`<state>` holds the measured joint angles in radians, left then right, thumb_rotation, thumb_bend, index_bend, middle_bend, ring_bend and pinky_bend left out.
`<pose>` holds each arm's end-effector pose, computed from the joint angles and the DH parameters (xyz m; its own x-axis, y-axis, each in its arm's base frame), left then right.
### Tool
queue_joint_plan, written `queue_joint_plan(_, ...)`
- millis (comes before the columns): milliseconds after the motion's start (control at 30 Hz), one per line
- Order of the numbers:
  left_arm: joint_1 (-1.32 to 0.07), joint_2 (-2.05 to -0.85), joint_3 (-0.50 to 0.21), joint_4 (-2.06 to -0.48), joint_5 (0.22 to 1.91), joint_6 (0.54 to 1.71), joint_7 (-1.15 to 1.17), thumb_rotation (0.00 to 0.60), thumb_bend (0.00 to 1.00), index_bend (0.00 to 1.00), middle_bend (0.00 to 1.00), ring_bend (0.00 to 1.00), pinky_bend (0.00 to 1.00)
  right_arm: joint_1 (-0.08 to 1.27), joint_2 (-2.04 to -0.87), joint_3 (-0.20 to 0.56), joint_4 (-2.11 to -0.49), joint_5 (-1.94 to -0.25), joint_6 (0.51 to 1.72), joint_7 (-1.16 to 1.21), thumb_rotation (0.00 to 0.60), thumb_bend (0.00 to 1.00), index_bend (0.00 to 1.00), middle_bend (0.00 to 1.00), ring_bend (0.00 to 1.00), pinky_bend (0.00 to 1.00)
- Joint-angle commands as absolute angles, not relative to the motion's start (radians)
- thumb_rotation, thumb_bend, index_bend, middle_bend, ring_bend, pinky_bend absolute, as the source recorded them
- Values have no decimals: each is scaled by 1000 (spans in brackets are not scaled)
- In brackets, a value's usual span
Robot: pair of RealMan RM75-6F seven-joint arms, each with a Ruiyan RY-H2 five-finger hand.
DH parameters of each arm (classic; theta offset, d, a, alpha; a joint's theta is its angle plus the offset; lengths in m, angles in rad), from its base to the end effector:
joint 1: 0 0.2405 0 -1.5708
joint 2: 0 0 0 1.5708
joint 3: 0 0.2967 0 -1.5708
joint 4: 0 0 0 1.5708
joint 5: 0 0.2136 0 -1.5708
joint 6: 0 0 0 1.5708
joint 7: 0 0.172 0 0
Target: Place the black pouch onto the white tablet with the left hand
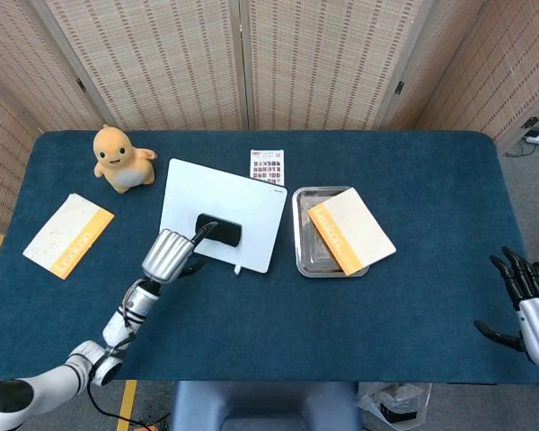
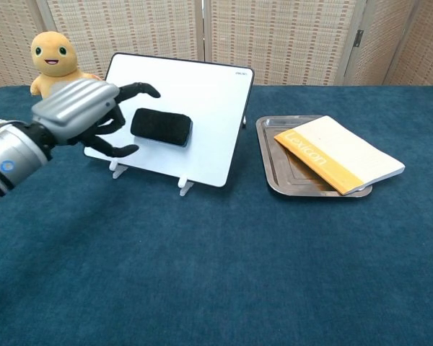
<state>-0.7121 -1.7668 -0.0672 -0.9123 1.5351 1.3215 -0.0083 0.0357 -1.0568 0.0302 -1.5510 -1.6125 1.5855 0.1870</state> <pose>-0.1952 0.4057 -0.0324 0.4400 -0.1241 0.8894 0.7303 -0.5269 -0.4348 -0.3504 -0.1908 0.2056 0.3376 0.0485 0.9400 -0.9366 -0.0822 0.3406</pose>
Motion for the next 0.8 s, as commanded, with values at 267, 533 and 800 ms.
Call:
queue_joint_plan(267,-294,-1172,154,-1635,1391,1499,223,600,233,79,466,310,600,55,-1077,29,-1575,-1596,1532,92,600,149,0,0,0,106)
queue_joint_plan(533,-172,-1138,161,-1652,1492,1655,173,600,208,28,139,51,313,78,-1090,33,-1597,-1567,1476,26,600,150,0,0,0,106)
queue_joint_plan(800,-147,-1126,140,-1674,1499,1622,178,600,205,20,75,2,203,84,-1093,24,-1599,-1575,1463,10,600,150,0,0,0,144)
